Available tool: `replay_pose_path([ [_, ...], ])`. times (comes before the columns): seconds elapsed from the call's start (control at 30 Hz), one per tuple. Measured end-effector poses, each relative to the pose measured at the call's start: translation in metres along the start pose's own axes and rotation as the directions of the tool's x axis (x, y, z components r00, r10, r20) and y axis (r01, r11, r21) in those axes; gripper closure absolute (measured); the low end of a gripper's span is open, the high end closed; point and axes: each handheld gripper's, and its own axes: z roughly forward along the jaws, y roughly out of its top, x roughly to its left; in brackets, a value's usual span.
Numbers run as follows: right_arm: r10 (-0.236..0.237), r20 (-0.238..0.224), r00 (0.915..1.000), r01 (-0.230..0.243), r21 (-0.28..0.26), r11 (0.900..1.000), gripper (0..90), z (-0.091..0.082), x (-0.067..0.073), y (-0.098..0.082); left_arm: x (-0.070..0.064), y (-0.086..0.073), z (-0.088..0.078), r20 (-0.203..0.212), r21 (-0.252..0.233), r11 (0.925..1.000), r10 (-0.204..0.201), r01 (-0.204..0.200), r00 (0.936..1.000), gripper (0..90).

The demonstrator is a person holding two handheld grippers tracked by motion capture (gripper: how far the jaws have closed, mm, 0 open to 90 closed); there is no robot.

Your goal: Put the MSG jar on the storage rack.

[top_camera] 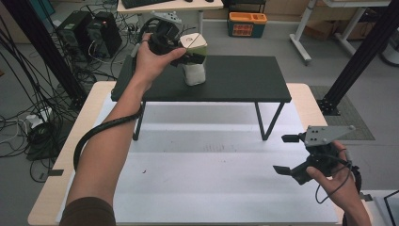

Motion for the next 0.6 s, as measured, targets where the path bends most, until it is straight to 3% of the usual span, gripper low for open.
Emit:
replay_pose_path([
  [0.13, 0.0, 0.001, 1.0, 0.0, 0.004, 1.0, 3.1, -0.001, 0.002, 0.0, -0.001, -0.001, 0.0, -0.011, -0.002, 0.9999, -0.013, 0.013, 0.9998, 24.5],
  [0.2, 0.004, -0.002, 1.0, -0.004, 0.002, 1.0, 3.3, -0.001, 0.001, 0.0, -0.005, 0.001, -0.004, -0.041, 0.018, 0.9996, -0.019, 0.02, 0.999, 12.7],
  [0.23, 0.0, -0.004, 1.0, 0.0, 0.011, 1.0, 3.6, -0.002, 0.002, 0.003, -0.004, 0.0, -0.008, -0.034, 0.01, 0.9997, -0.022, 0.022, 0.9992, 10.7],
  [0.43, -0.009, 0.005, 0.9999, 0.009, 0.013, 1.0, 3.6, -0.006, 0.005, 0.01, -0.018, -0.006, -0.051, -0.087, -0.01, 0.9999, -0.013, 0.012, 0.9961, 5.1],
  [0.6, -0.015, 0.021, 0.9997, 0.015, 0.007, 1.0, 3.5, -0.01, 0.011, 0.017, -0.033, -0.026, -0.086, -0.084, -0.049, 0.9987, -0.022, 0.018, 0.9963, 1.0],
])
